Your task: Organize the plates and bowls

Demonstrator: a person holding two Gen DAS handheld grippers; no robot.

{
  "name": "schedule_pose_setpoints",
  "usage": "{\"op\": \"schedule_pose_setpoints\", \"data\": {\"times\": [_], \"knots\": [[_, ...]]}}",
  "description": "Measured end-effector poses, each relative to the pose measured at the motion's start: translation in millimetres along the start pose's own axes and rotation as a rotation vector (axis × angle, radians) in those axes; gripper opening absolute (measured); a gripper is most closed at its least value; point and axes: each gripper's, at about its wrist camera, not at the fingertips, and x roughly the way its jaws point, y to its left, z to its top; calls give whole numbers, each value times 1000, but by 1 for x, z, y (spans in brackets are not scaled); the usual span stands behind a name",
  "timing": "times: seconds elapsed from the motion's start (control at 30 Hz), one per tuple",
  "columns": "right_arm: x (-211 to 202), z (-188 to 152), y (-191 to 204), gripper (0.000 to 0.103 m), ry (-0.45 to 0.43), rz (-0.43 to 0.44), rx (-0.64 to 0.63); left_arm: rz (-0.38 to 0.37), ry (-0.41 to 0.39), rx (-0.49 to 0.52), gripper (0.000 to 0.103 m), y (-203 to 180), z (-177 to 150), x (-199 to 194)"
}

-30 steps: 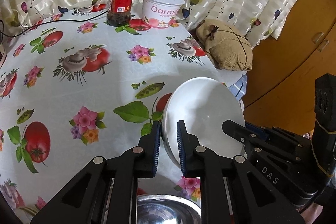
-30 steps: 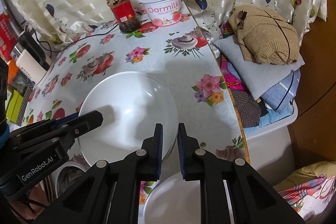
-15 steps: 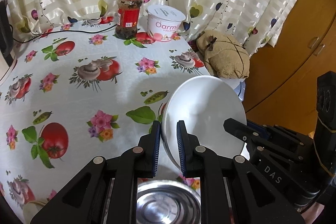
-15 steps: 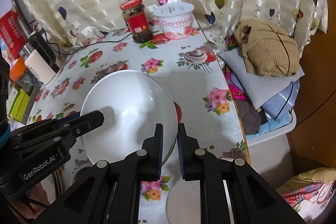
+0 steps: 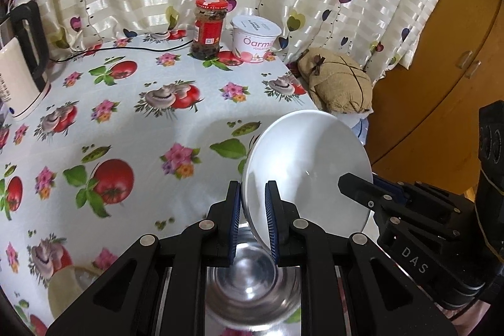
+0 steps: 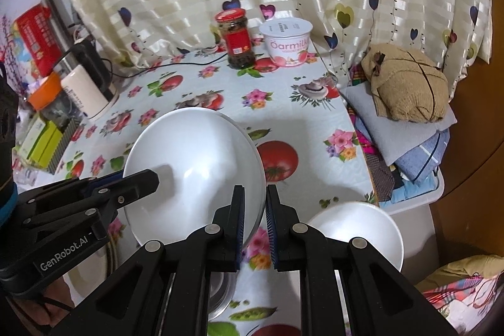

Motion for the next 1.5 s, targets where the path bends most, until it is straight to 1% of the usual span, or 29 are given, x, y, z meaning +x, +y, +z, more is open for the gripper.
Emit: {"op": "schedule_pose_setpoints", "data": {"times": [0.27,0.53,0.73,0.97,1.13,1.5], "knots": [[-10,-26,13,13,20,18,1,18,24,0,17,3,-29,-13],[-6,-55,23,13,73,41,-3,33,80,-24,16,13,-61,-11],[6,-69,30,13,119,49,-8,46,118,-38,17,20,-75,-6],[17,-77,35,14,159,54,-21,49,154,-50,17,27,-86,3],[19,-77,35,14,165,52,-24,49,153,-46,17,27,-87,4],[19,-73,29,15,150,45,-22,44,108,-31,17,27,-87,1]]}}
